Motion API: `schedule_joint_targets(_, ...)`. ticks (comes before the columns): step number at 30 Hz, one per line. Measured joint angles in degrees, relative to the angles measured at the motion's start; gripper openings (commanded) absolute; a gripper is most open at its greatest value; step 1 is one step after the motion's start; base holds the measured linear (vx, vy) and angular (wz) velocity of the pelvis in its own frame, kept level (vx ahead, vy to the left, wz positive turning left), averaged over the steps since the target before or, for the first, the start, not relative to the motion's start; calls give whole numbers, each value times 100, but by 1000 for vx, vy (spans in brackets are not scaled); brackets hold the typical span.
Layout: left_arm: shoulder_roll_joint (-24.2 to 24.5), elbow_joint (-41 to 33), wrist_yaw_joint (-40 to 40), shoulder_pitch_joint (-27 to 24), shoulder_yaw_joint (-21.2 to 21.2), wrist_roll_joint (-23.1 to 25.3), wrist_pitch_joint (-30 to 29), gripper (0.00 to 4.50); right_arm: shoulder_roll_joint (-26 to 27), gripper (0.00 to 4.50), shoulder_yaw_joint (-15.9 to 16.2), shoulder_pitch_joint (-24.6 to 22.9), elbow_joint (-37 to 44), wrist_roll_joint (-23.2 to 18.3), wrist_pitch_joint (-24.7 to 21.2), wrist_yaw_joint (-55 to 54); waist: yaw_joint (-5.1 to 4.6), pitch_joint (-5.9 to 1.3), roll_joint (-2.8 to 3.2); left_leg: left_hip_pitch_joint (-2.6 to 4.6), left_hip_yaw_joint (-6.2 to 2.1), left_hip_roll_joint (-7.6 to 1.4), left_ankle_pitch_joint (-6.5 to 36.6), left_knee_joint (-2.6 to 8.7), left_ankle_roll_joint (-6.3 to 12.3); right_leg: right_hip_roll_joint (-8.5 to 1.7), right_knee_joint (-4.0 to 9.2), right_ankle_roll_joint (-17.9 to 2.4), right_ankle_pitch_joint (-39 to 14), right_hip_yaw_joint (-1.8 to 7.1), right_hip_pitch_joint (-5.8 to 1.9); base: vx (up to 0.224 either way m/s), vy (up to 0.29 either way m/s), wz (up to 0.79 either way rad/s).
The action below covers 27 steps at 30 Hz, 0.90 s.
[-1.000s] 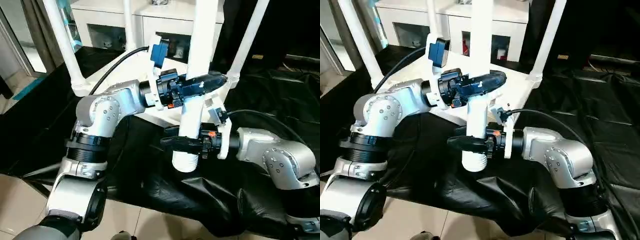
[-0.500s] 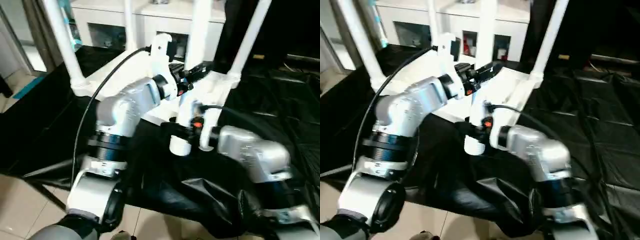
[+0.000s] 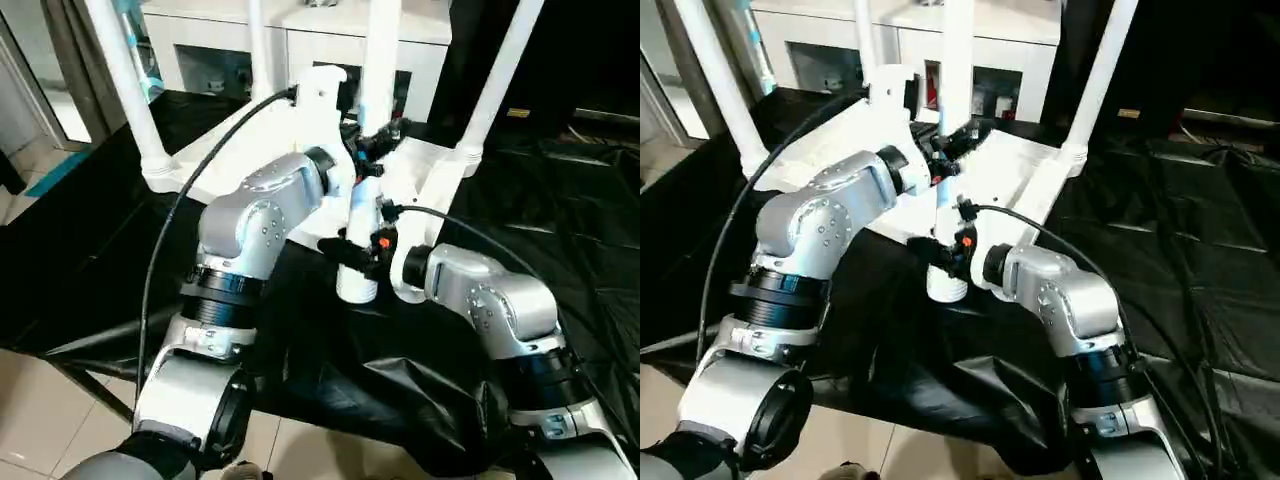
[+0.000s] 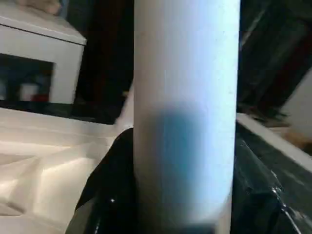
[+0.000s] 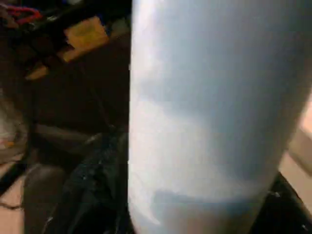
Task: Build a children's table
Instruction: Pick table leg
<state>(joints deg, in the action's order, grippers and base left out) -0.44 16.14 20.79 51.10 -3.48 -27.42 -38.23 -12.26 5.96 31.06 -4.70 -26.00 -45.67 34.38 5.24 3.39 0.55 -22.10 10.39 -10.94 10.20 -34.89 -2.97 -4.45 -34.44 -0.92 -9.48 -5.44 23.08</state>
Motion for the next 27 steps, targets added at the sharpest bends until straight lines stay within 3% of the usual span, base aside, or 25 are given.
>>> schedule_joint_targets(3,136,1,455,0,-185,-365,-206,179,-279,293,-22,20,246,-212,-153,458,7,-1,-1,2,0,-1,0,0,0,0,-1,0,0,0,-1,0,0,0)
schedule_joint_targets(6,292,10,1102,4,-493,-1161,-848,179,-550,295,-109,18,487,-652,-452,1047,29,0,-4,2,1,0,0,0,1,0,-2,-1,0,0,0,0,0,0)
schedule_joint_targets(9,473,-24,1604,12,-570,-1549,-1196,179,-812,295,-142,-15,691,-959,-662,1445,54,0,-6,3,1,-1,-5,-2,8,0,-2,-1,-1,0,0,0,0,0)
schedule_joint_targets(15,432,-42,1774,23,-719,-1792,-1289,179,-856,224,-137,-19,831,-1155,-869,1613,89,-1,-9,7,2,-1,-7,-3,10,0,-6,-4,2,0,-3,0,0,0)
schedule_joint_targets(19,430,-42,1765,23,-730,-1790,-1286,179,-845,210,-148,-19,818,-1175,-904,1590,110,0,-10,6,1,-1,-7,-2,9,0,-6,-4,4,0,-3,0,0,0)
schedule_joint_targets(22,420,-46,1657,24,-694,-1741,-1245,249,-807,193,-154,-17,781,-1165,-904,1497,117,0,-13,6,1,-1,-8,-2,8,0,-6,-2,3,0,-3,0,0,0)
schedule_joint_targets(27,401,-128,1340,29,-508,-1392,-1074,277,-789,190,-154,-17,638,-1116,-904,1375,123,1,-15,4,1,-1,-8,-2,7,0,-5,-1,2,0,-2,0,0,0)
